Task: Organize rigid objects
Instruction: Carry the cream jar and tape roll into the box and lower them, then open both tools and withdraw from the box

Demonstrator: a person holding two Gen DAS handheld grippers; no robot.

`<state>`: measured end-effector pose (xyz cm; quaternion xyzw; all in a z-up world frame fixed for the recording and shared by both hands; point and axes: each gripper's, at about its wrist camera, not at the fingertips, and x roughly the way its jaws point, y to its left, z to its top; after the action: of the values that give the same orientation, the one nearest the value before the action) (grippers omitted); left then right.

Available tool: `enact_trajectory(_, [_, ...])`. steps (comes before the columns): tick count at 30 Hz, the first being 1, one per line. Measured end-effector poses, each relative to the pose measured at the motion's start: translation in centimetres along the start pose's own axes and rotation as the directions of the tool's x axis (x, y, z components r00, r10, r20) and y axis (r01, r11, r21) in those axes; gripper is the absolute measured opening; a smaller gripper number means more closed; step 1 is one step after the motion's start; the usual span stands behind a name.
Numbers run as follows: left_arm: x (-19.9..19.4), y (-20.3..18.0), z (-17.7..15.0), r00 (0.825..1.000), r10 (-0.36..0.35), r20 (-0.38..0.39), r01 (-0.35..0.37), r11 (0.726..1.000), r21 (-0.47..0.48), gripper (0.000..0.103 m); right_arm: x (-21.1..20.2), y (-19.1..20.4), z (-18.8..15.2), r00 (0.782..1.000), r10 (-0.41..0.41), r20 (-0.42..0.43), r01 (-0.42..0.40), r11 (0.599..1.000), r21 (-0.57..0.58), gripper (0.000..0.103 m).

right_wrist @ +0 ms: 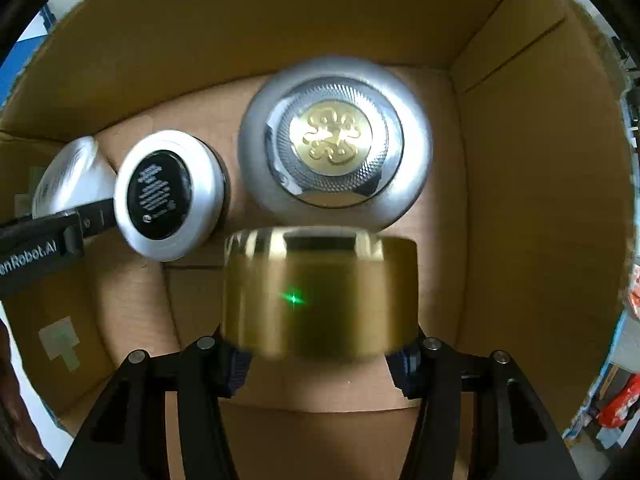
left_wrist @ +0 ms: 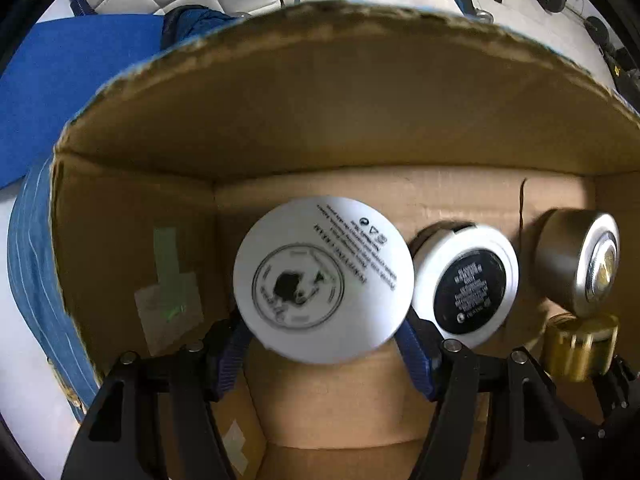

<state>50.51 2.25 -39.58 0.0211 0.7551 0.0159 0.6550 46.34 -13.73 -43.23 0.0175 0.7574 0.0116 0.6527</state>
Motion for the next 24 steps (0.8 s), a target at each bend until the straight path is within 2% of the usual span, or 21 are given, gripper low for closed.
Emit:
enact_trajectory(1, [0.1,0.1,0.1,1.0,-0.011,-0.003,0.011,1.0,-0.005,0.065,0.4,-0.1,0.0,1.0,-0.004,-0.011,0.004,1.0,-0.003,0.045])
enact_trajectory(6, [0.3,0.9,0.3,0.998,-0.044,-0.047,0.043,0.999,-0.015,0.066,1.0,-1.3,0.1,0.999,0.017,-0.028,-0.017,1.0,0.02,0.046])
enact_trajectory(8, [-0.1,0.8,0.0,0.998,-0.039,-0.055,0.039,0.999,-0.006,0.066,0.9,-1.8,0.1,0.999,0.022,-0.029,-0.021,0.999,0.035,0.056])
enact_trajectory(13, [-1.9,1.2,-1.0,0.998,-0.062,-0.031,0.062,0.998,0.001,0.066,0.0,-2.5,-1.0,0.999,0.042,-0.029,-0.041,0.999,0.025,0.061])
enact_trajectory(16, [-3.1,1.9,-2.0,0.997,-0.077,-0.016,0.077,0.997,-0.02,0.066,-1.0,-2.1,-2.3,0.999,0.044,-0.012,-0.044,0.999,0.014,0.069])
enact_trajectory(21, [-6.1,2.8,-5.4,0.991,-0.113,0.067,0.117,0.992,-0.051,0.066,-3.6,-0.9,-4.2,0.998,0.041,0.057,-0.041,0.999,-0.003,0.085])
enact_trajectory(23, [-7.0,2.0,-7.6,0.983,-0.148,0.106,0.154,0.986,-0.056,0.071,-4.7,-0.7,-5.2,0.996,0.035,0.083,-0.034,0.999,-0.014,0.1])
enact_trajectory(24, [-7.7,2.0,-8.4,0.979,-0.159,0.131,0.168,0.984,-0.059,0.073,-5.1,-0.6,-5.6,0.995,0.036,0.095,-0.035,0.999,-0.016,0.103])
